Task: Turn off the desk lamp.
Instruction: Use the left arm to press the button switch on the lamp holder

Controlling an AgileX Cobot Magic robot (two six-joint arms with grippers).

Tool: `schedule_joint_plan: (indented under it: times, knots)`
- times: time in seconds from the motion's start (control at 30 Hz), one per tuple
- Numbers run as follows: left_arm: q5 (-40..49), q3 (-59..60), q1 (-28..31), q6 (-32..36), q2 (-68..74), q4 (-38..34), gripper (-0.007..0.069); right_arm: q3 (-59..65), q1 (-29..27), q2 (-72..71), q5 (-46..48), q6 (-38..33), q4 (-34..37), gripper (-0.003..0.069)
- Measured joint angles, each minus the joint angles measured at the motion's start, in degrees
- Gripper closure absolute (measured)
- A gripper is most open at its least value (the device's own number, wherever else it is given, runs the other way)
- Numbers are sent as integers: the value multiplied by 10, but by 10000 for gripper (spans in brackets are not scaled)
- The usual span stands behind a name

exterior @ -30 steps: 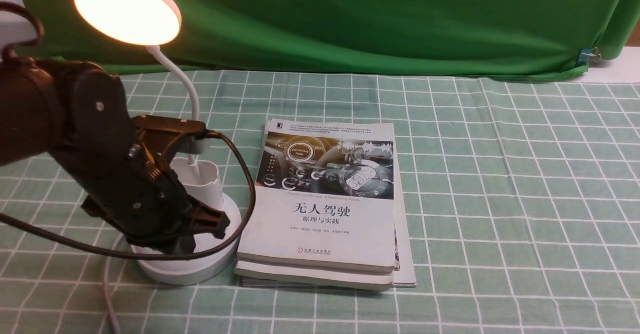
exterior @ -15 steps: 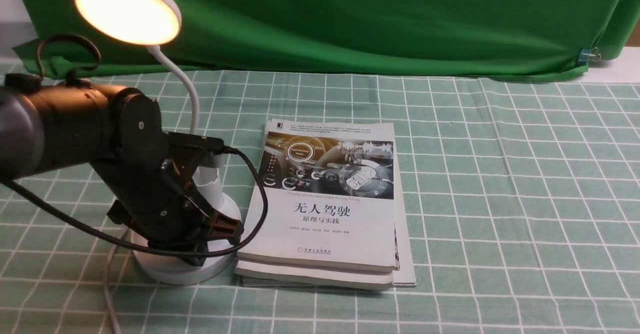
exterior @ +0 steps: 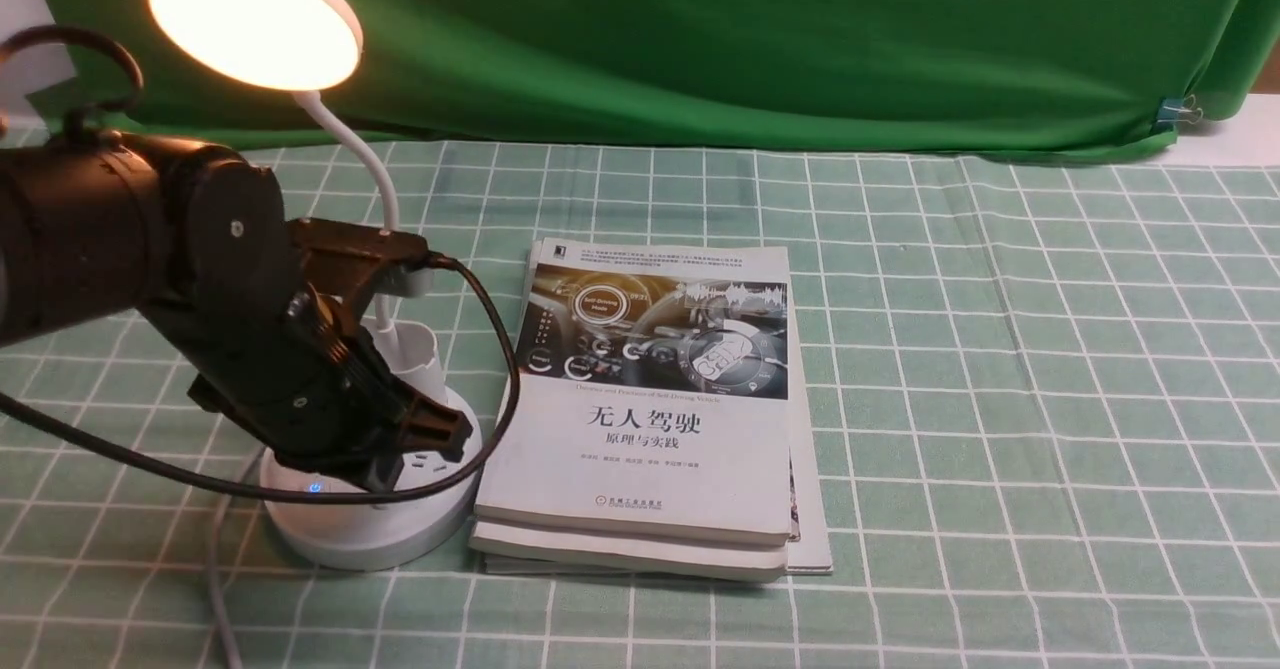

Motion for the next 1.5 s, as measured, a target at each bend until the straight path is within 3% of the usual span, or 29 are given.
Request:
schedule_joint_plan:
  times: [1.5]
  knots:
    - [-3, 0, 0, -1, 19, 8, 624, 0, 0, 0, 0, 0, 0, 417]
